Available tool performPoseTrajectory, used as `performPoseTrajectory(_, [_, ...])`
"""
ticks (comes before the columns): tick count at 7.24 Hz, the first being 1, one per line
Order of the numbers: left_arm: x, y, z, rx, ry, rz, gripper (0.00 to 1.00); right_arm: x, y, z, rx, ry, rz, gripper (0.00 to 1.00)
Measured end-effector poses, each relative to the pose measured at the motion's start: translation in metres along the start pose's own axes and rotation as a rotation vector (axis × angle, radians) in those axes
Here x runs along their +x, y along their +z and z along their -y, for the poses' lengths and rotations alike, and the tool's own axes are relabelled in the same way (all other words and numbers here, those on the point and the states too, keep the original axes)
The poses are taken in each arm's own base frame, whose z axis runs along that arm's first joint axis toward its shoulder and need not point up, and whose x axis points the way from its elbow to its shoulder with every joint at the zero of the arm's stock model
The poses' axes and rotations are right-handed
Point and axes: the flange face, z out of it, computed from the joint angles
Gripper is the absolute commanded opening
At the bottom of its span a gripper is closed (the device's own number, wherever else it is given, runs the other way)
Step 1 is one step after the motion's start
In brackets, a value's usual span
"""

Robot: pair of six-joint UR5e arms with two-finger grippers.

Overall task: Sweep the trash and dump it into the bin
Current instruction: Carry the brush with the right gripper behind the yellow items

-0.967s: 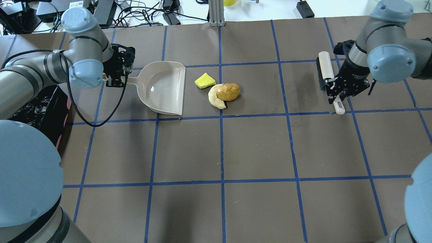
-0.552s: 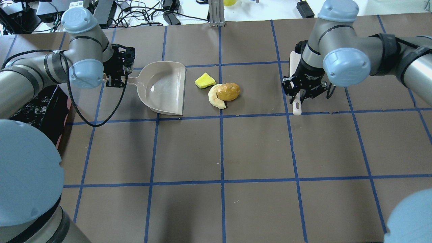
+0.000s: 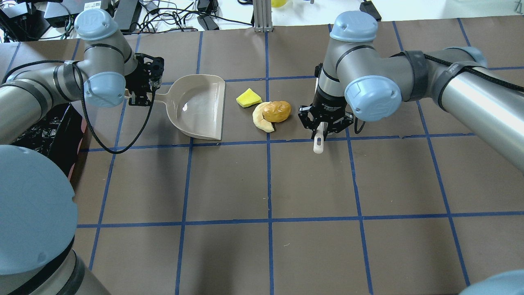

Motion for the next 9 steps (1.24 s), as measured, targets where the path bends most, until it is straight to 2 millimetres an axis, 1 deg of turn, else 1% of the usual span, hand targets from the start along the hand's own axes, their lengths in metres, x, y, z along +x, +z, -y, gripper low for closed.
performPoseTrajectory(2, [0.0,0.0,0.0,0.0,0.0,0.0,0.0,-0.024,0.012,-0.015,-0.024,-0.018,0.003,0.0])
performPoseTrajectory(4, [0.0,0.0,0.0,0.0,0.0,0.0,0.0,-0.042,0.028,-0.025,-0.048,-0.013,-0.009,0.0])
performPoseTrajectory(7, [0.0,0.0,0.0,0.0,0.0,0.001,0.0,-0.059,0.041,-0.029,-0.049,0.005,-0.017,0.0])
performPoseTrajectory(9, [0.0,0.0,0.0,0.0,0.0,0.001,0.0,-0.079,0.048,-0.024,-0.005,0.005,-0.001,0.0])
